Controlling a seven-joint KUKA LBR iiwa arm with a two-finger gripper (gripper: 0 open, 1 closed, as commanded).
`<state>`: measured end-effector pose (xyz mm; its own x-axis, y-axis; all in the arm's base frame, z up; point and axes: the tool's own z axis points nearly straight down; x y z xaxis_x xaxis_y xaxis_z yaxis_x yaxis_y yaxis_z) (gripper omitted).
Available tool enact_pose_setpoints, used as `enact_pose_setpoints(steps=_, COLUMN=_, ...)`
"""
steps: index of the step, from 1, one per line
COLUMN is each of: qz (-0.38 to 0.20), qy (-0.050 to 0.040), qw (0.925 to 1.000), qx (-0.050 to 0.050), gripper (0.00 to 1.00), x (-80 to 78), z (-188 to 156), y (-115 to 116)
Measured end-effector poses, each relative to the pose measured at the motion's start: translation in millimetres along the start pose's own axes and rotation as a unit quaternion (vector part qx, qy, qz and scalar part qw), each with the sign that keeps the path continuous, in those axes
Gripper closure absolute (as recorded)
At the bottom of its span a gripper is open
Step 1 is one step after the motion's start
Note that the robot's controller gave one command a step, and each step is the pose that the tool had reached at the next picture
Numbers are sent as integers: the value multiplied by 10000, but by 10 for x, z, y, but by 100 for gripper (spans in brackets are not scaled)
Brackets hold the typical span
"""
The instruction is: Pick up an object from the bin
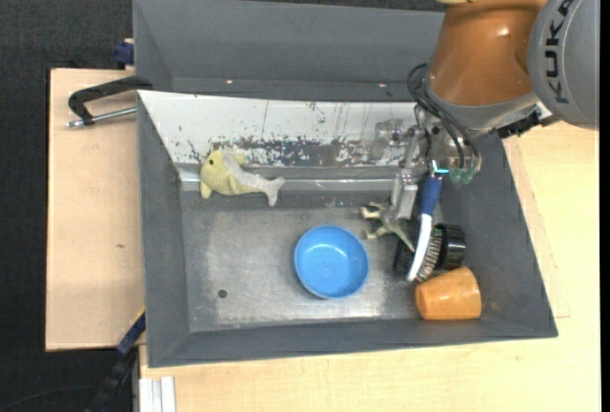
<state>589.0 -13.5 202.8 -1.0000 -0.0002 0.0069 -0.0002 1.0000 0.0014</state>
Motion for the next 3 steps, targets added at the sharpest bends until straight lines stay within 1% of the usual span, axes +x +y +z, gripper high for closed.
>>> enact_pose_setpoints(steps=1, qz=-894, qy=7, qw=9960, qx=3, gripper=0, x=690, z=1217, y=222)
enact_pose_setpoints(steps=2, qz=-889, qy=-42, qw=9960, qx=7, gripper=100, x=657, z=1180, y=220)
enact_pose_setpoints(steps=3, qz=-2485, qy=-103, qw=9686, qx=27, gripper=100, x=745, z=-542, y=197)
